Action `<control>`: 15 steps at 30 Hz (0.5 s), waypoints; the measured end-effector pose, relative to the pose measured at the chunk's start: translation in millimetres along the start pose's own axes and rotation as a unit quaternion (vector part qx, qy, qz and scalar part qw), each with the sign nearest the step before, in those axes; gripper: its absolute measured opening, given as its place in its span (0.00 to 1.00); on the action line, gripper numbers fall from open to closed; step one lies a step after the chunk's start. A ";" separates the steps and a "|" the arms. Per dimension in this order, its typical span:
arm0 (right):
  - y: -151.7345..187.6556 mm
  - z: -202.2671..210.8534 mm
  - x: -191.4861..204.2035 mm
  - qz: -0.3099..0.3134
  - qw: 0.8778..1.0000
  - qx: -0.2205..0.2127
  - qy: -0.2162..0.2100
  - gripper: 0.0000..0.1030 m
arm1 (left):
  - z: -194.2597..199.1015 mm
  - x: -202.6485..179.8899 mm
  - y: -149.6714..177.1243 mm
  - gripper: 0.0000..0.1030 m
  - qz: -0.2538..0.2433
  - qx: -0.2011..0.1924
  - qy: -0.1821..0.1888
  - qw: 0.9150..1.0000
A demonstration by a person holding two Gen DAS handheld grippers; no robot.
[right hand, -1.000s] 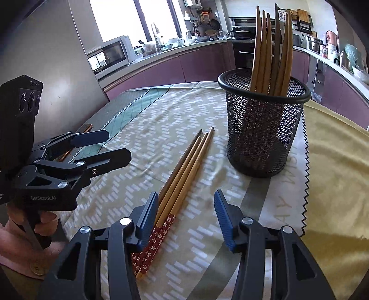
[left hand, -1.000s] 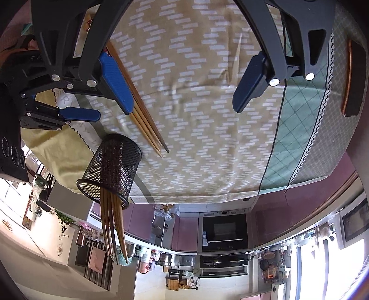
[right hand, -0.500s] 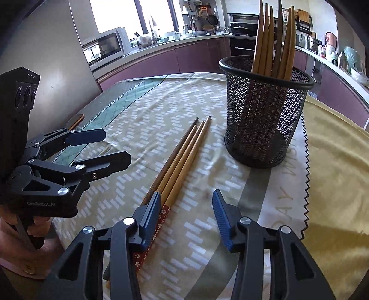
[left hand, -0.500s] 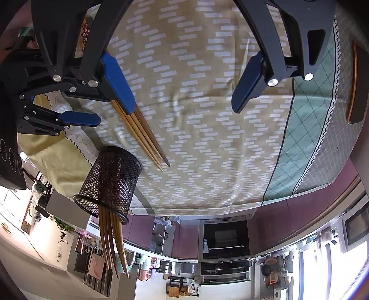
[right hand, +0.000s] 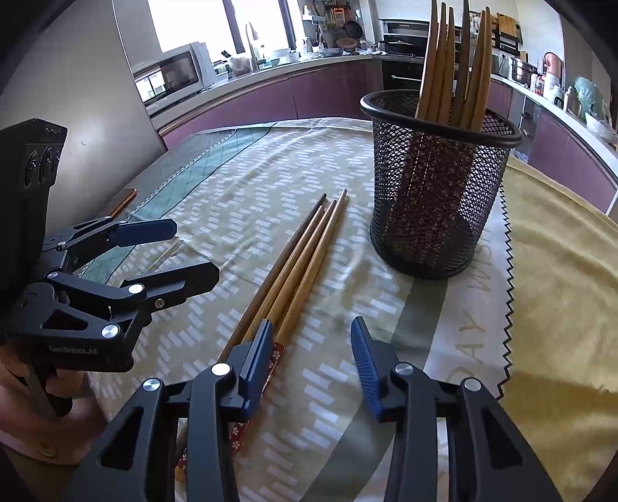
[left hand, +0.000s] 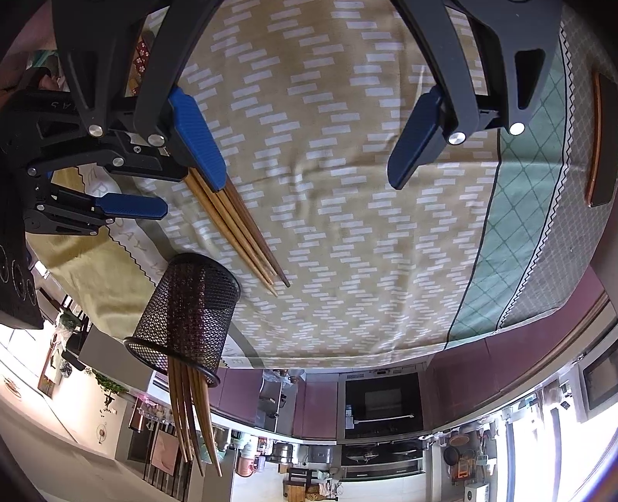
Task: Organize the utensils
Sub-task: 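Position both open grippers over the chopstick pile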
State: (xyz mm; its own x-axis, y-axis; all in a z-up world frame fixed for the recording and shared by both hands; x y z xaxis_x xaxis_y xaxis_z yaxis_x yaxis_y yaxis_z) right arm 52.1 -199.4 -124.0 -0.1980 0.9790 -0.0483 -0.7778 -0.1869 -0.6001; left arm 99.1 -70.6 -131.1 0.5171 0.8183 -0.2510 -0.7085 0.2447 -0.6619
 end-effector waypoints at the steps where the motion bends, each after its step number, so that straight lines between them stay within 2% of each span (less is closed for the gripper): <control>1: 0.0 -0.2 -0.9 -0.002 1.000 0.002 -0.001 0.37 | -1.0 -0.5 0.5 0.82 -0.001 0.002 0.001 1.000; 9: -2.7 -3.3 1.9 0.007 1.000 0.008 0.005 0.36 | -11.6 -7.4 2.3 0.81 -0.010 0.016 0.010 1.000; 15: -4.1 -5.1 -1.0 -0.003 1.000 0.010 0.004 0.28 | -17.7 -8.4 4.3 0.81 -0.009 0.026 0.016 1.000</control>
Point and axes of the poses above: each gripper's, at about its wrist camera, not at the fingertips, and z roughly against the way its jaws point, x to its left, y to its underside, the point moved 7 cm from there along -z, roughly the way its jaws point, and after that the axes turned 15 degrees about y, right-handed, at the moved point
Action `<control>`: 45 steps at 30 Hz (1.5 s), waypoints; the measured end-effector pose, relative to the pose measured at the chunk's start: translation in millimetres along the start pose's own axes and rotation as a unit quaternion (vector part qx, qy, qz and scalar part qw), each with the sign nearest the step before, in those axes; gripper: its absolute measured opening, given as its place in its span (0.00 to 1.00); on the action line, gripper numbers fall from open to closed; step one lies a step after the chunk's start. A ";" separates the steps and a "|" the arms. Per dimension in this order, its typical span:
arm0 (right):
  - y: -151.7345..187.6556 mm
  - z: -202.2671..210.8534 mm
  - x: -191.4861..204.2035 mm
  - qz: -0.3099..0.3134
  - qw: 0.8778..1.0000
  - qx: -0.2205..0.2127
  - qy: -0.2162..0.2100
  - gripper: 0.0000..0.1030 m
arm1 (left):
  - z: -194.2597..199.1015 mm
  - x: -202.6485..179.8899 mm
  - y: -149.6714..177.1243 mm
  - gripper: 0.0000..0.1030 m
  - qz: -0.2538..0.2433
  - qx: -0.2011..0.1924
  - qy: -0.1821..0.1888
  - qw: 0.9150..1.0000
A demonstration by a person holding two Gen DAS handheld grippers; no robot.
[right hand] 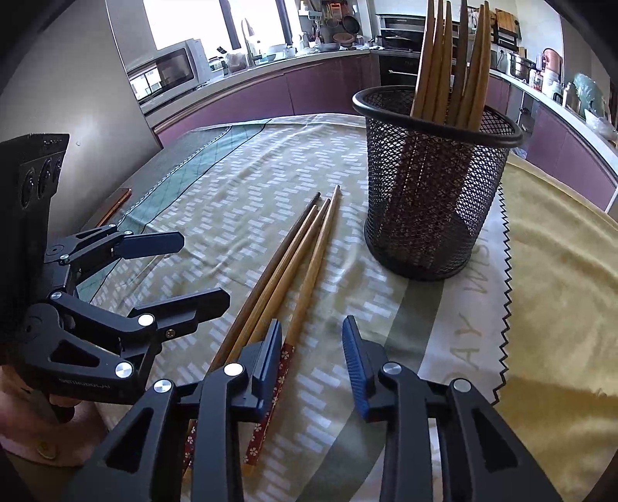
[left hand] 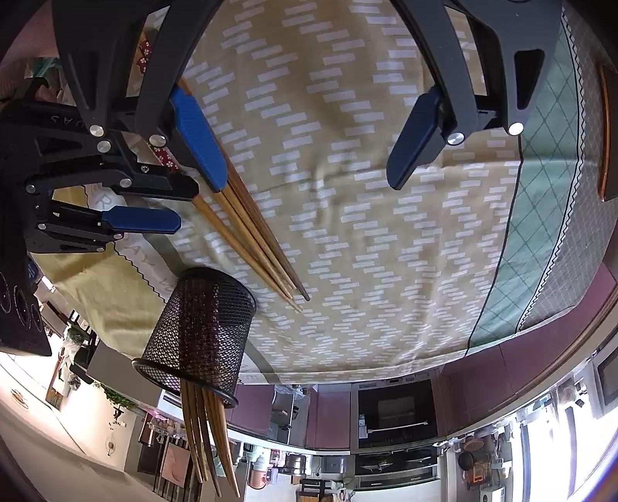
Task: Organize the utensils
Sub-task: 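Position both open grippers over the chopstick pile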
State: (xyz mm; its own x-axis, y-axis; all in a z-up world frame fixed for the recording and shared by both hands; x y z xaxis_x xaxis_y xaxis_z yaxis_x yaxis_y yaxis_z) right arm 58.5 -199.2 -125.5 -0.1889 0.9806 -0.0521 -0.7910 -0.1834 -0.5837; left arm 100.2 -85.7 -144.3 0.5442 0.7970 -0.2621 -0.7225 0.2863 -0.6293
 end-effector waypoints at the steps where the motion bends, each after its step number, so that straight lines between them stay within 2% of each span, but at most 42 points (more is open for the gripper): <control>1: -0.3 -0.2 -0.9 -0.003 1.000 0.001 -0.001 0.27 | -1.6 -0.9 0.1 0.81 -0.001 0.002 0.002 1.000; 8: -0.4 -0.7 -2.8 -0.009 1.000 0.001 -0.006 0.26 | -12.3 -6.6 2.8 0.78 -0.008 0.017 0.001 1.000; 23: -0.6 -0.5 -2.1 -0.005 1.000 -0.002 -0.002 0.26 | -13.3 -5.9 4.6 0.74 -0.006 0.019 0.007 1.000; 30: -2.4 -1.6 -0.9 -0.004 1.000 -0.003 0.000 0.26 | -12.9 -4.1 3.1 0.61 0.000 0.025 -0.001 1.000; 35: -3.4 -2.5 -2.1 -0.007 1.000 -0.003 -0.003 0.26 | -9.3 -8.0 0.9 0.62 0.005 0.017 0.023 1.000; 41: -2.5 -1.6 -3.9 -0.008 1.000 -0.003 -0.006 0.26 | -14.5 -10.0 2.4 0.64 -0.003 0.025 0.018 1.000; 45: -2.1 -1.1 -4.1 -0.008 1.000 -0.003 -0.006 0.26 | -15.5 -7.9 2.2 0.62 -0.004 0.027 0.008 1.000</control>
Point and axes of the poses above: each gripper's, at about its wrist camera, not at the fingertips, and z roughly against the way its jaws point, x to its left, y to its underside, the point moved 7 cm from there along -z, roughly the way its jaws point, and after that the axes turned 15 degrees about y, right-handed, at the moved point
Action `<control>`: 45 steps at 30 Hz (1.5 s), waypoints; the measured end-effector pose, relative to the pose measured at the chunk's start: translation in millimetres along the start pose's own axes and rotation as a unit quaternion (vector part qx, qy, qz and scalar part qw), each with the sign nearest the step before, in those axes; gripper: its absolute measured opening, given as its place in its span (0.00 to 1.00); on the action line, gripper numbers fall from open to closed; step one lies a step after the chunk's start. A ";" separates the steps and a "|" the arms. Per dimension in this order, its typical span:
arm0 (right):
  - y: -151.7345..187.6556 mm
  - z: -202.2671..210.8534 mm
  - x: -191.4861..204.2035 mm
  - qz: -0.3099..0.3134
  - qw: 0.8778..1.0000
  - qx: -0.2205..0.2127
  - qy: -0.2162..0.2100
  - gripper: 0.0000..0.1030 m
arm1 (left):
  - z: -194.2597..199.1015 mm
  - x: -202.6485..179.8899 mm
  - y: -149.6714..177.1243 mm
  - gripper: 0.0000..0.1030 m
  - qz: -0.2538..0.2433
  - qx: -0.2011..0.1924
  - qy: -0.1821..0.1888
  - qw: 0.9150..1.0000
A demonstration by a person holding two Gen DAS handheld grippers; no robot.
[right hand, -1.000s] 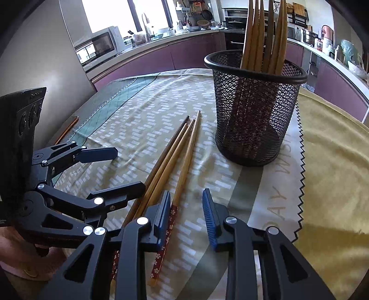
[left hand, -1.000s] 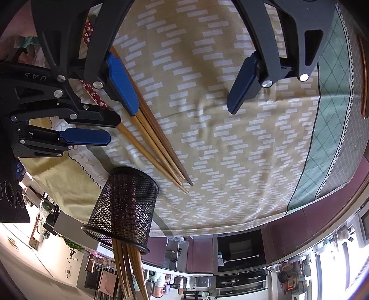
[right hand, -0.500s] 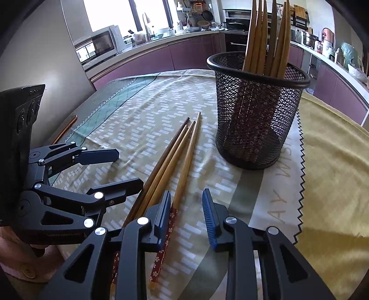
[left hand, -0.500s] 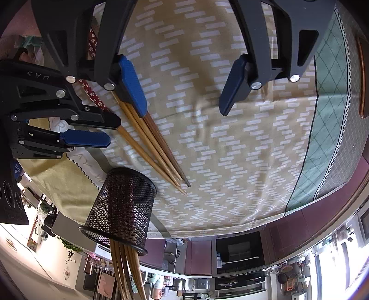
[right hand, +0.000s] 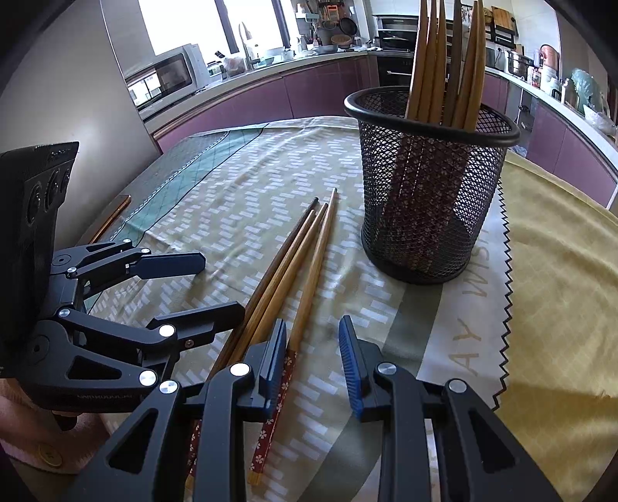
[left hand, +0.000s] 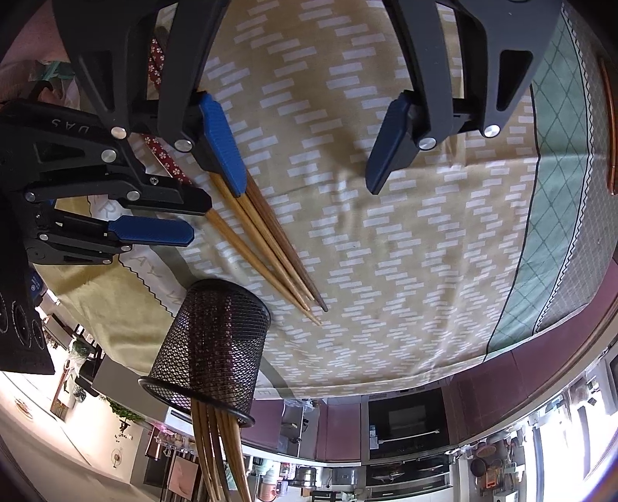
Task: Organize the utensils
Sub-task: 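Position both open grippers over the chopstick pile, then close the left gripper on a chopstick while the right gripper grasps another chopstick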
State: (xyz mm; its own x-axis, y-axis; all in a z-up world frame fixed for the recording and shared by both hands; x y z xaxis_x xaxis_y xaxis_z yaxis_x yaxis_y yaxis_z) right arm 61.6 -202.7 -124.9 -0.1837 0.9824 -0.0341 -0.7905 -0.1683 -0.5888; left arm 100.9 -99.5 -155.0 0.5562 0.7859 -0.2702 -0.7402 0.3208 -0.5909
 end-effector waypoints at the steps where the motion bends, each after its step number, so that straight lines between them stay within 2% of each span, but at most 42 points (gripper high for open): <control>1: -0.1 -0.1 -0.1 0.001 1.000 0.000 0.000 0.26 | -0.4 0.5 -0.3 0.62 0.003 0.002 0.001 1.000; 8: -0.7 -0.3 -0.3 -0.002 1.000 -0.001 -0.002 0.26 | -0.2 -4.0 -3.0 0.61 0.007 0.000 0.029 1.000; 21: -1.1 -0.2 -1.1 -0.001 1.000 -0.001 -0.001 0.25 | -1.5 -1.0 -0.3 0.55 -0.002 0.008 0.022 1.000; 32: -15.4 -12.2 10.1 0.022 1.000 -0.008 0.018 0.24 | -9.1 7.3 -13.3 0.28 -0.006 0.009 0.004 1.000; 36: -20.2 -16.5 9.8 0.017 1.000 -0.010 0.021 0.14 | -10.4 13.2 -17.7 0.16 0.007 0.006 0.002 1.000; 40: -21.2 -18.4 5.2 0.001 1.000 -0.008 0.012 0.07 | -10.2 15.4 -18.5 0.14 0.019 0.001 0.000 1.000; 45: -19.0 -15.1 3.7 -0.010 1.000 -0.009 0.004 0.05 | -8.1 18.3 -18.1 0.09 0.034 -0.005 0.002 0.999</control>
Point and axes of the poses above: each gripper's, at about its wrist camera, not at the fingertips, and z roughly against the way its jaws point, x to its left, y to its underside, the point moved 7 cm from there along -z, roughly the way its jaws point, and after that the axes turned 15 degrees about y, right-handed, at the moved point
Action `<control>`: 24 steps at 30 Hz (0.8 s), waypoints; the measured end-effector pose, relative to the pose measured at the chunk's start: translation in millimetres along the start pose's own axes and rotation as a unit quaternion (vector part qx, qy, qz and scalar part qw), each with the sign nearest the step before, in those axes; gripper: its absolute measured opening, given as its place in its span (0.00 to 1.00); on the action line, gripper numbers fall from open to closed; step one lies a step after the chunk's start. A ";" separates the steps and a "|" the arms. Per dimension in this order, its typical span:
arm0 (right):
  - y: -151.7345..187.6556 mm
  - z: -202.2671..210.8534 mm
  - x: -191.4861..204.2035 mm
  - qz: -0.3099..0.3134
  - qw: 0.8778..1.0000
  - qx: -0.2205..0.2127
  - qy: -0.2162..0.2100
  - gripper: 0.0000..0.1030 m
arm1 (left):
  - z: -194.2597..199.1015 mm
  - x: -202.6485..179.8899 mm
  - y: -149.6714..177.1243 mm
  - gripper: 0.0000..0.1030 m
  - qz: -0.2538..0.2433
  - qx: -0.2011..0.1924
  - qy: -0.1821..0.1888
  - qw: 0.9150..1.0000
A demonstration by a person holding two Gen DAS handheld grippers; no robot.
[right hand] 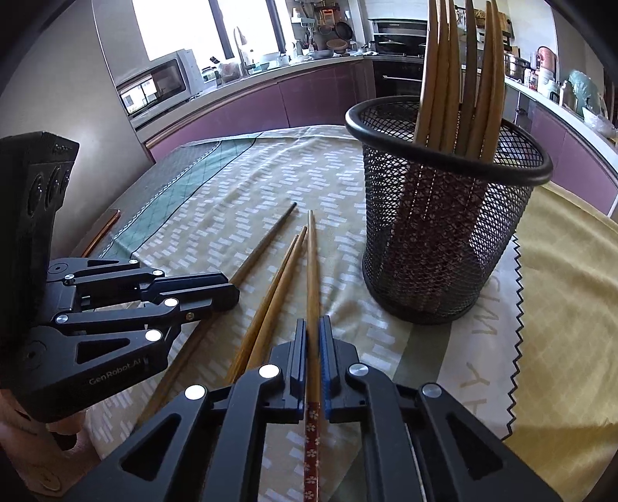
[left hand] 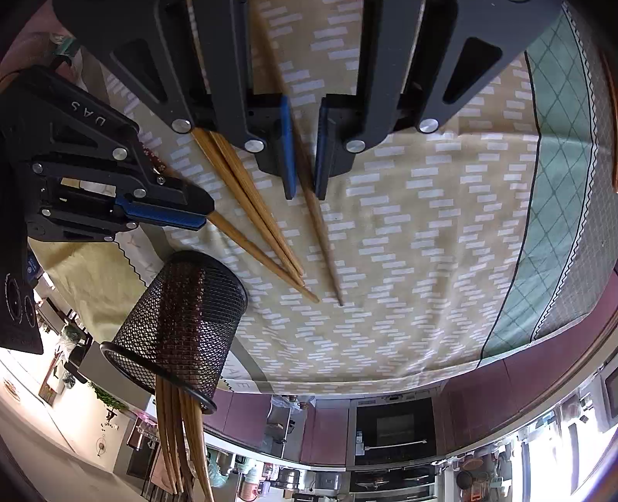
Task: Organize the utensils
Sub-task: 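Close the left gripper on a chopstick while the right gripper grasps another chopstick, then raise the left gripper's chopstick upright into the mesh cup while the right gripper inserts its chopstick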
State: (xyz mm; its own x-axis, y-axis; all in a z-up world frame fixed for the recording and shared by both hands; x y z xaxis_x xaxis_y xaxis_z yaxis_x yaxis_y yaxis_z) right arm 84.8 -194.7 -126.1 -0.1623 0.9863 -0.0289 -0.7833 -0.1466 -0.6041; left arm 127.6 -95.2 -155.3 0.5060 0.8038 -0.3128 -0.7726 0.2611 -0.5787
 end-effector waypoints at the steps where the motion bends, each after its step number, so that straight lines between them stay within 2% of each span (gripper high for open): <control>1: 0.1 1.2 -0.7 -0.003 1.000 -0.001 -0.002 0.05 | 1.1 0.7 0.9 0.08 0.002 -0.001 0.001 1.000; 13: -4.9 33.5 -5.7 -0.010 0.999 -0.032 -0.034 0.05 | 25.1 -4.3 -0.1 0.07 0.002 -0.021 0.018 1.000; 24: -20.6 82.5 -31.1 -0.039 0.994 -0.091 -0.055 0.05 | 73.7 -32.2 -26.4 0.07 -0.026 -0.067 0.081 0.994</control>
State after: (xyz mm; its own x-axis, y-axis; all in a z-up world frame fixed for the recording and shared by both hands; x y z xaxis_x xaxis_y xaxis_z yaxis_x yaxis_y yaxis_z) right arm 56.5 -228.6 -47.0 -0.1771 0.9786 0.1043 -0.6759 -0.0439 -0.7357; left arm 103.4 -88.6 -74.5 0.6077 0.6914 -0.3907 -0.6910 0.2178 -0.6893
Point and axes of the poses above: each gripper's, at about its wrist camera, not at the fingertips, and z roughly against the way its jaws point, x to its left, y to its underside, the point moved 7 cm from there along -z, roughly the way its jaws point, and after that the axes turned 15 degrees about y, right-handed, at the moved point
